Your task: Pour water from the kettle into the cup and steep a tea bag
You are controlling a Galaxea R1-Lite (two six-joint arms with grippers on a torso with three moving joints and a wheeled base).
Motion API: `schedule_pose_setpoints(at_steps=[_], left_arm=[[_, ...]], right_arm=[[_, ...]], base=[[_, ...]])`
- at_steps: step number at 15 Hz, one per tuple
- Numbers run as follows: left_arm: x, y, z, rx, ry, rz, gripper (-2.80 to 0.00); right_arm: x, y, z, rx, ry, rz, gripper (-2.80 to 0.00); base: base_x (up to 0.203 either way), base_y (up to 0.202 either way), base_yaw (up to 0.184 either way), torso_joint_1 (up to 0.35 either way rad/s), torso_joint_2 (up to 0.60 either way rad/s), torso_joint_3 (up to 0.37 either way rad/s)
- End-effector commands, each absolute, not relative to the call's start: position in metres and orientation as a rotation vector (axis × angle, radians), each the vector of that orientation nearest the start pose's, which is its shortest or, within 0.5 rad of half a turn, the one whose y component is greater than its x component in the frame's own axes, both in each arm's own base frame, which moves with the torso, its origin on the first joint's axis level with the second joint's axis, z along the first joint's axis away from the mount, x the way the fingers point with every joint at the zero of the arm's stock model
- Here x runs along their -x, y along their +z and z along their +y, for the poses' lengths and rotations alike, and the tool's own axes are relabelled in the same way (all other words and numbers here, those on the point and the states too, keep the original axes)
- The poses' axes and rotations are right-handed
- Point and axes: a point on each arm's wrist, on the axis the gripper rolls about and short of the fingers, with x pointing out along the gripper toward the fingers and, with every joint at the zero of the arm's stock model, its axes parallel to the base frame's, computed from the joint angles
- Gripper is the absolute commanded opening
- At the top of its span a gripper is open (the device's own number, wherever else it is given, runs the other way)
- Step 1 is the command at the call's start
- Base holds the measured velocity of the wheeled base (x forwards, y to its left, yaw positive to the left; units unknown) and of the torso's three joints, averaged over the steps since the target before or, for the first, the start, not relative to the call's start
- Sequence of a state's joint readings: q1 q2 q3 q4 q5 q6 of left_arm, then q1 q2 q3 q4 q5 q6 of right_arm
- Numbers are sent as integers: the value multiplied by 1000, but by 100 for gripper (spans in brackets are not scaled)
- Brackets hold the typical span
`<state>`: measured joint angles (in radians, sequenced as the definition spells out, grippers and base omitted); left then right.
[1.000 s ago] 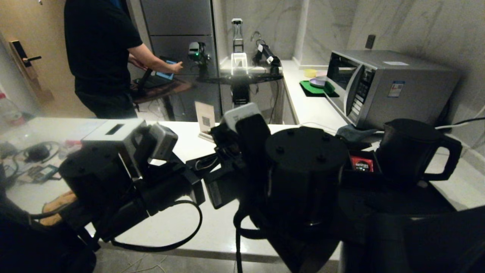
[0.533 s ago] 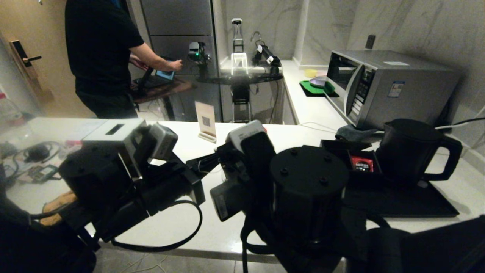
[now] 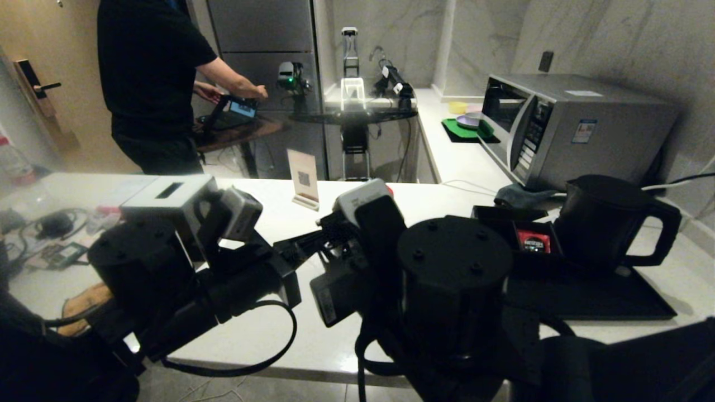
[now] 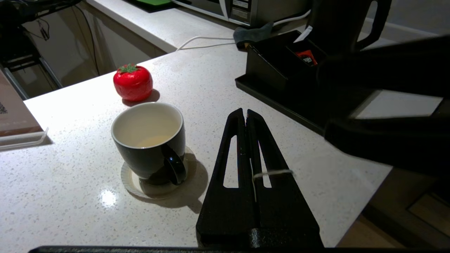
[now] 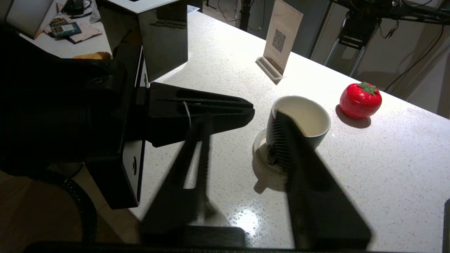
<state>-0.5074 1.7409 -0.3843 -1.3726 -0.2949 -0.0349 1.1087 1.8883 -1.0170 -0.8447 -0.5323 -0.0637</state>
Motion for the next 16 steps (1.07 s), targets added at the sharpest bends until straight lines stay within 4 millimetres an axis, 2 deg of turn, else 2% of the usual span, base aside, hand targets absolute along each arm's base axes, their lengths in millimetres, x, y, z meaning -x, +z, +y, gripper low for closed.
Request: schedule_pose_setpoints(at_steps=[1, 10, 14, 16], left_arm=[[-227, 143, -134, 36, -804, -10, -280], [-225, 143, -132, 36, -803, -9, -280], [-221, 142, -129, 35, -801, 2, -280], [-220, 143, -128, 35, -799, -1, -280]], right_arm=[[-172, 197, 321, 80, 574, -4, 0], [-176, 201, 318, 73, 546, -30, 0], [-181, 214, 306, 86, 505, -68, 0], [-185, 210, 296, 121, 476, -58, 0]], base=[[0, 0, 0, 0, 0, 0], [0, 0, 0, 0, 0, 0], [0, 0, 0, 0, 0, 0], [0, 0, 0, 0, 0, 0]])
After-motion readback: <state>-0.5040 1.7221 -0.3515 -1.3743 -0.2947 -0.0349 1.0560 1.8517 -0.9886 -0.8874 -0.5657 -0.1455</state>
